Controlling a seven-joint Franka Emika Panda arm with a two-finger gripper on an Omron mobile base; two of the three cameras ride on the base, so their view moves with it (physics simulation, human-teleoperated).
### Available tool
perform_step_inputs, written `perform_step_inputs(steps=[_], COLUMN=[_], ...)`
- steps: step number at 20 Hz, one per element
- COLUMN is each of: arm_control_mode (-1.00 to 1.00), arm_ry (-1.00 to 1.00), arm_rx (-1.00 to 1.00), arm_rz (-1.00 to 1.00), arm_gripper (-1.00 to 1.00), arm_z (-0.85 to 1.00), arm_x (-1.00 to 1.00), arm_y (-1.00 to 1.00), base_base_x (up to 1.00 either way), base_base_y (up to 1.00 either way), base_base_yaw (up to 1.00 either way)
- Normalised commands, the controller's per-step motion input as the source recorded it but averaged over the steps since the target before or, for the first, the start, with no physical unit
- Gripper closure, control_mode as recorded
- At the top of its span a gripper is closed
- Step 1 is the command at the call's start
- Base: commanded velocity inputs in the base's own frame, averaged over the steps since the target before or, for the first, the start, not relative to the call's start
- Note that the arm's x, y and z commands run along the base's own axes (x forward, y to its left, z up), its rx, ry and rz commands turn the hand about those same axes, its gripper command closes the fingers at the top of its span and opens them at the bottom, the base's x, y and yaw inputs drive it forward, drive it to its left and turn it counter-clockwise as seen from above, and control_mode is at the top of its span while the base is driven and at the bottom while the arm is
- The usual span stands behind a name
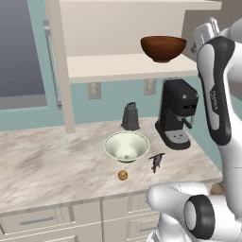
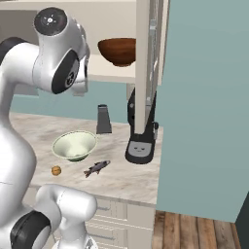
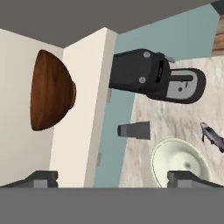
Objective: Pick both bowls and place them on the counter. Then place the fish in one bowl and place the cookie dough ball in the other bowl.
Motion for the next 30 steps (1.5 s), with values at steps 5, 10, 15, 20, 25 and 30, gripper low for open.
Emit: perform_step_inputs(steps=[5,10,15,20,25,30], arm_control_mode=[-1.00,-1.00,-1.00,-1.00,-1.00,-1.00], arm_ry=[0.00,0.00,0.00,0.00,0.00,0.00], arm_rx=[0.15,0.04,0.00,0.00,0.00,0.00], arm_rz=[0.00,0.00,0.00,0.00,0.00,0.00], arm_gripper=[-1.00,-1.00,-1.00,-1.00,-1.00,-1.00], arm_z=[0.00,0.00,0.00,0.00,0.00,-0.02], arm_x=[0.37,0.40,0.43,0.45,0.45,0.41], arm_y=[0.00,0.00,0.00,-0.12,-0.17,-0.09], base_base_x=[0.00,0.00,0.00,0.00,0.00,0.00], base_base_y=[0.00,0.00,0.00,0.00,0.00,0.00], base_base_yaw=[0.00,0.00,0.00,0.00,0.00,0.00])
